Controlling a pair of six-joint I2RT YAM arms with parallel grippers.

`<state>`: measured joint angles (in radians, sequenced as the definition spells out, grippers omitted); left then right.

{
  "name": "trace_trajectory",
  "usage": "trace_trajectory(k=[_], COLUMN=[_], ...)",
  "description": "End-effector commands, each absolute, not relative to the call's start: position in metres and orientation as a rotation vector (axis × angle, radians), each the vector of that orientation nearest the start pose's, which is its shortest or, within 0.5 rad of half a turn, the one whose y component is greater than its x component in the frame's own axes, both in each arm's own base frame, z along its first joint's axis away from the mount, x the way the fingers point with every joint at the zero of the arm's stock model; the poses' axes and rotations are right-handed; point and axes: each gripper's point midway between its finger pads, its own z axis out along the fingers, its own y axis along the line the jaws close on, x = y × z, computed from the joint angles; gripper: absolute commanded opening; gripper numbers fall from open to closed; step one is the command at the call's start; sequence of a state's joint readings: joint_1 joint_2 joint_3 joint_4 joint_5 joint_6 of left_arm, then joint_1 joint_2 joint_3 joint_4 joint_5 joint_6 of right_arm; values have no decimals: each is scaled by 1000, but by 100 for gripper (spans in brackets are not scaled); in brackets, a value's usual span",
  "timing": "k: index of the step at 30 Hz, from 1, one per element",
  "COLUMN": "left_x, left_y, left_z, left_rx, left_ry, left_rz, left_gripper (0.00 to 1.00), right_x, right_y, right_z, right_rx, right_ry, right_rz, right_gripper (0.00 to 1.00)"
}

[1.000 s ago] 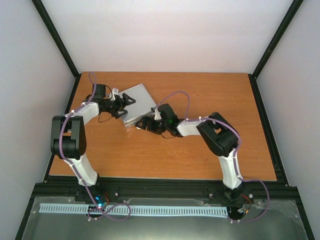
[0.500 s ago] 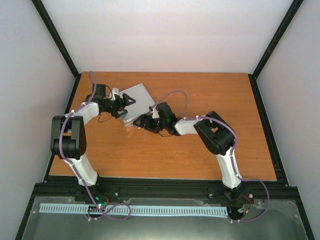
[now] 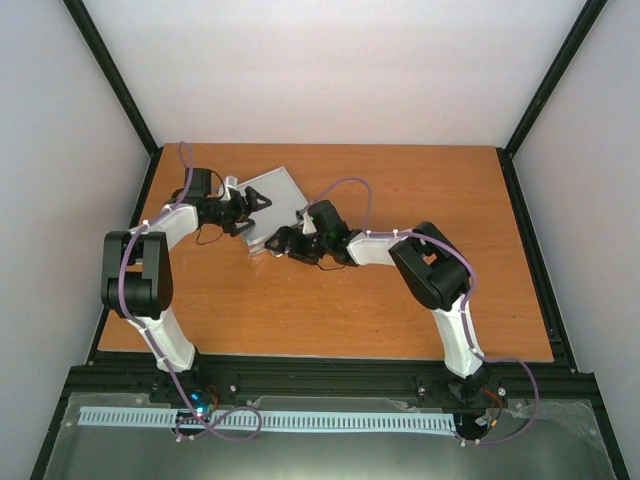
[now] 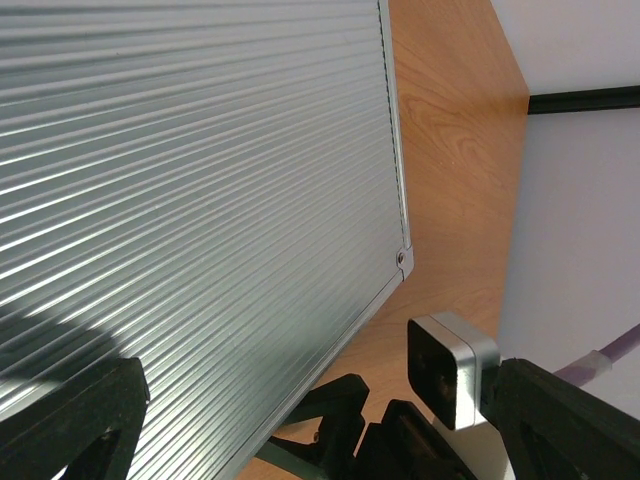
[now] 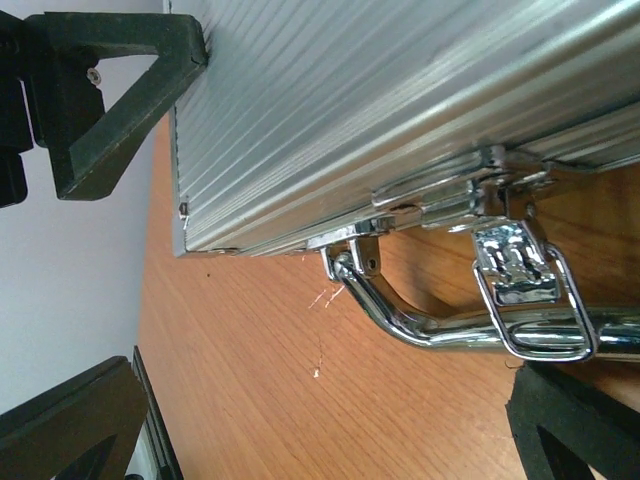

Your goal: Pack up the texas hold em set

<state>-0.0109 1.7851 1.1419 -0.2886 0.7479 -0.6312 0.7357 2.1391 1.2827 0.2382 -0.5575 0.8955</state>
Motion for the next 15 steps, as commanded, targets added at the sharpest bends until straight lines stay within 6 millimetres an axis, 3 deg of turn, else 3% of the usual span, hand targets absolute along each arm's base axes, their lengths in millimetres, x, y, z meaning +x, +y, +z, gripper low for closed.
trace_trajectory(k=[1,9,15], left_x=[406,403,400], left_y=[-109,-108,-108], left_z=[72,73,73], left_rx=[-602,-609,-620], left_ry=[2631,2623,2622], left_rz=[-1105,-1100,-1097], left_gripper=[98,98,98], right_x=[373,386,385], right_y=[442,436,432], right_z=[132,160,166], right_rx=[-240,-246,-241], right_ry=[2278,2200,2202], right_rz=[1435,1462,1462], right_gripper=[100,100,100])
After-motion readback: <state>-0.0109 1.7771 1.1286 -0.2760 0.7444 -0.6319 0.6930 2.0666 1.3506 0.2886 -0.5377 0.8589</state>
